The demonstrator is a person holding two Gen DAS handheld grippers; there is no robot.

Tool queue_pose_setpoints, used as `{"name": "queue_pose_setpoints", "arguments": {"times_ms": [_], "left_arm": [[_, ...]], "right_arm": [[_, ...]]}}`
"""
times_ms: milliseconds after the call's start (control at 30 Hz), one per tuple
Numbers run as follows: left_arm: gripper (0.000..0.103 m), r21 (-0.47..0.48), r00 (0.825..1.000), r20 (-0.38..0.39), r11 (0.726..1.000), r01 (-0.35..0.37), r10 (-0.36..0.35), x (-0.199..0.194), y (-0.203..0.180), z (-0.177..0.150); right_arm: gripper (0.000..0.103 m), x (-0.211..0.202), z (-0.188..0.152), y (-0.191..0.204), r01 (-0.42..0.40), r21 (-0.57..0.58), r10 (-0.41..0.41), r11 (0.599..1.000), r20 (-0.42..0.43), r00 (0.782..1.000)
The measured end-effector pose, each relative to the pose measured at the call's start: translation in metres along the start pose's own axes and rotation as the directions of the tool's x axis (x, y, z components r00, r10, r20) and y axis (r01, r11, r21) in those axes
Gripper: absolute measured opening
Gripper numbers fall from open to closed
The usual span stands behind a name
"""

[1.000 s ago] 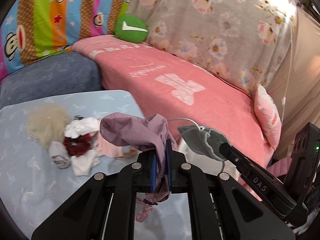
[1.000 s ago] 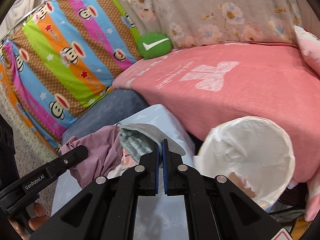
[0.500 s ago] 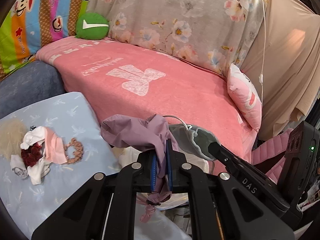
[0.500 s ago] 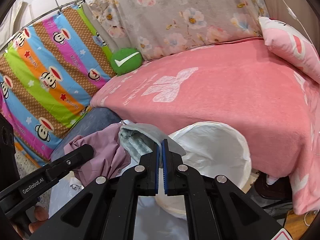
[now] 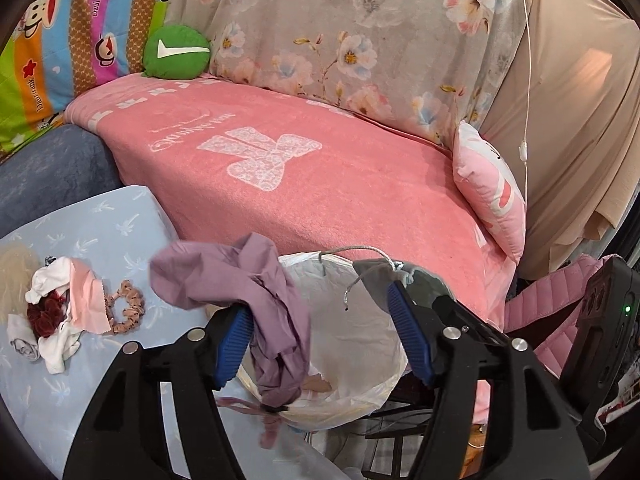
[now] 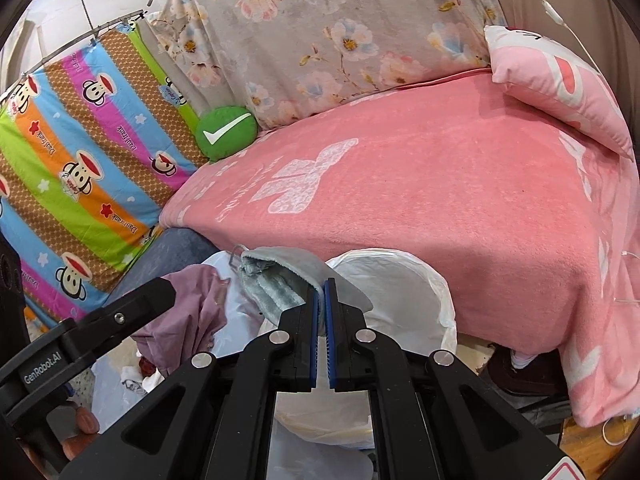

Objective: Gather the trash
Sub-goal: 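Carry the purple cloth and grey-green bag over the bin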

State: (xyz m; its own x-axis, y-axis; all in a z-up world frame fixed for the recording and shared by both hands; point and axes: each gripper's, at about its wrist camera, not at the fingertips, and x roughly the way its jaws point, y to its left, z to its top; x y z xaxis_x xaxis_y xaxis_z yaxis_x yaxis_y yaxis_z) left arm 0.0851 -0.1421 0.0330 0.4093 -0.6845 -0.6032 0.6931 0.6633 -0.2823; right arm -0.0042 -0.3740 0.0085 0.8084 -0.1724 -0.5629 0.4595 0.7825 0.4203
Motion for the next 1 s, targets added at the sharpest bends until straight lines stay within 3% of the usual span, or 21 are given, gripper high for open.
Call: {"name": "queue_pose_setpoints", "arguments": {"times_ms": [333,433,533,633,667,767,1000], "left_arm": [[0.063,0.013,0.997,-0.036,0.998,0.067,-0.067,0.014,-0.008,0.008],[0.064,-0.002,0.992,-0.087,0.996,0.091,-0.091,0.029,-0.006,0.007],[0.079,-0.006,0.985,-0.148,0.996,0.093,-0.093,0.043,-0.006,0.000],[0.084,0.008,0.977,-0.204,0.998,0.070,-0.066,0.052,-0.006,-0.011],[0.089,0.019,0.970,-0.237,0.998,0.053,-0.047,0.057,-0.006,-0.014],[0.090,0.041,0.946,-0.325,0.999,0.027,-0.012,0.068,-0.001,-0.023],[0.090,0.113,0.924,-0.381,0.993,0.013,0.031,0.065,0.008,-0.044]], "right_arm": [[0.003,-0.003,0.000,-0.004,0.020,0.009,-0.021,1.000,0.016,1.000],[0.004,-0.004,0.002,-0.010,0.031,0.014,-0.031,0.999,0.017,0.999],[0.004,-0.002,0.001,-0.014,0.040,0.014,-0.040,0.999,0.012,0.999],[0.004,0.000,0.000,-0.014,0.041,0.015,-0.041,0.999,0.005,0.999],[0.004,0.001,-0.001,-0.014,0.041,0.013,-0.041,0.999,0.002,0.999],[0.004,0.006,-0.004,-0.012,0.036,0.005,-0.036,0.999,-0.013,0.999],[0.004,0.014,-0.008,-0.008,0.031,-0.011,-0.031,0.999,-0.033,0.999]]}}
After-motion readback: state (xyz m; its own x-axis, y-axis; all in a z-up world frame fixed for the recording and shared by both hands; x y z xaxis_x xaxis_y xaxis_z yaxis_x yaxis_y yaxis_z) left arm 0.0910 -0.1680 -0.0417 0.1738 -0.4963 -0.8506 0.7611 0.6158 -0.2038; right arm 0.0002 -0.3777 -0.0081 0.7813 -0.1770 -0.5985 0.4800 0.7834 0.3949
